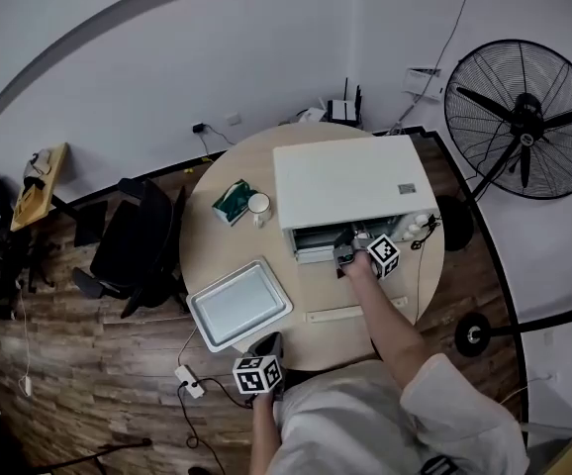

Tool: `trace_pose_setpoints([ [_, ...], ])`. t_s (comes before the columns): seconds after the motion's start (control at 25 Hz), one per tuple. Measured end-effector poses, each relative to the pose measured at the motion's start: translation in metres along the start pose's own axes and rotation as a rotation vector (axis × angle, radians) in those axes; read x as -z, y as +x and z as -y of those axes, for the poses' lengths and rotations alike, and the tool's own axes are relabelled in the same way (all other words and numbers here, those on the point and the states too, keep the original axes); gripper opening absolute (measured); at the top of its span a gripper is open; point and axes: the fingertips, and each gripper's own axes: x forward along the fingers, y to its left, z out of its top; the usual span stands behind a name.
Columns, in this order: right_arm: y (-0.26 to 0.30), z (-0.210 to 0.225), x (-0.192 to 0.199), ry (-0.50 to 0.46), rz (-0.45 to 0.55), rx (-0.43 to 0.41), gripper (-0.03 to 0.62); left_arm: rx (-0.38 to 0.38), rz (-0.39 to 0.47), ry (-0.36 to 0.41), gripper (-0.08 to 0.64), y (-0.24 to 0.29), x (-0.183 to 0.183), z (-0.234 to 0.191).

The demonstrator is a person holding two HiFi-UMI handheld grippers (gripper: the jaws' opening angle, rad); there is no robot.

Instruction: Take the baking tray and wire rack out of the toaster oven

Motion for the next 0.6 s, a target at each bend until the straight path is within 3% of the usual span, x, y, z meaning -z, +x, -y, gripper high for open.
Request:
trace_pose_setpoints([
  [0.16, 0.013, -0.001, 0.000, -0.012, -0.020, -0.002, 0.114, -0.049, -0.003, -0.030, 0.057, -0.004, 0.019, -0.001],
  [0.32, 0.013, 0.001, 0.000, 0.014, -0.030, -0.003, 0.092, -0.089, 0.046, -0.071, 0.056, -0.015, 0.018, 0.002],
  [0.6, 0.016, 0.000, 0.000, 0.040, -0.040, -0.005, 0.089, -0.107, 0.025, -0.060, 0.057, -0.020, 0.037, 0.009],
])
